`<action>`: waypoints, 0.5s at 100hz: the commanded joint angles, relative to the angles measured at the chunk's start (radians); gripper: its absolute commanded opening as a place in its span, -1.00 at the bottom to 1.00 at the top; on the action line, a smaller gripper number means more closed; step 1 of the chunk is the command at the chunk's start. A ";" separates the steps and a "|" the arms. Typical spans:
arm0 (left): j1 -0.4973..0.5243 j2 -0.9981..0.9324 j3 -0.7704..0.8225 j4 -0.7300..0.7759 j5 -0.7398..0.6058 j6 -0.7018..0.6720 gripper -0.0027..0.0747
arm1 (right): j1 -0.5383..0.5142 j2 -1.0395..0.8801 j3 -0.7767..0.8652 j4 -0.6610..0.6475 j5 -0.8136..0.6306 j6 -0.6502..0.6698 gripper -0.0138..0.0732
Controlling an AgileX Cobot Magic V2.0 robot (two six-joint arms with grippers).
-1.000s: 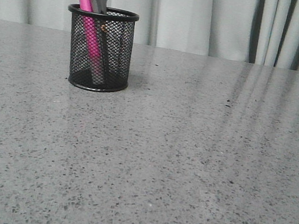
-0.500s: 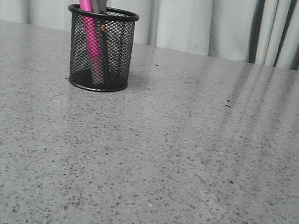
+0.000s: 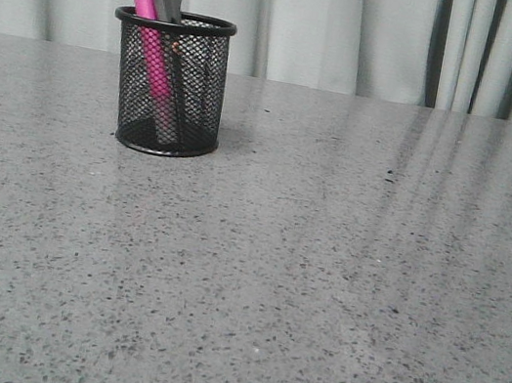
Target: Put pen and scissors into bin
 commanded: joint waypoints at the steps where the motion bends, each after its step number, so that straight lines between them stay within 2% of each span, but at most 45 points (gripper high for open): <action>1: 0.004 -0.031 0.044 -0.015 -0.057 0.000 -0.98 | -0.006 0.002 -0.035 -0.032 0.070 0.003 -0.79; 19: 0.004 -0.031 0.044 -0.015 -0.057 0.000 -0.98 | -0.006 0.002 -0.061 -0.032 0.076 0.003 -0.79; 27: 0.004 -0.031 0.044 -0.015 -0.057 0.000 -0.98 | -0.006 0.002 -0.061 -0.027 0.072 -0.041 -0.79; 36: 0.004 -0.031 0.044 -0.015 -0.057 0.000 -0.98 | -0.006 0.002 -0.073 0.135 0.072 -0.267 -0.80; 39: 0.004 -0.031 0.044 -0.015 -0.057 0.000 -0.98 | -0.006 0.002 -0.085 0.249 0.072 -0.363 -0.80; 40: 0.004 -0.031 0.044 -0.015 -0.057 0.000 -0.98 | -0.006 0.002 -0.090 0.300 0.072 -0.448 -0.80; 41: 0.004 -0.031 0.044 -0.015 -0.057 0.000 -0.98 | -0.006 0.002 -0.093 0.300 0.072 -0.448 -0.80; 46: 0.004 -0.031 0.044 -0.015 -0.057 0.000 -0.98 | -0.006 0.002 -0.118 0.552 0.076 -0.692 -0.80; 47: 0.004 -0.031 0.044 -0.015 -0.057 0.000 -0.98 | -0.006 0.002 -0.127 0.618 0.080 -0.801 -0.80; 48: 0.004 -0.031 0.044 -0.015 -0.057 0.000 -0.98 | -0.006 0.002 -0.131 0.618 0.083 -0.801 -0.80; 50: 0.004 -0.031 0.044 -0.015 -0.057 0.000 -0.98 | -0.006 0.002 -0.139 0.713 0.093 -0.903 -0.80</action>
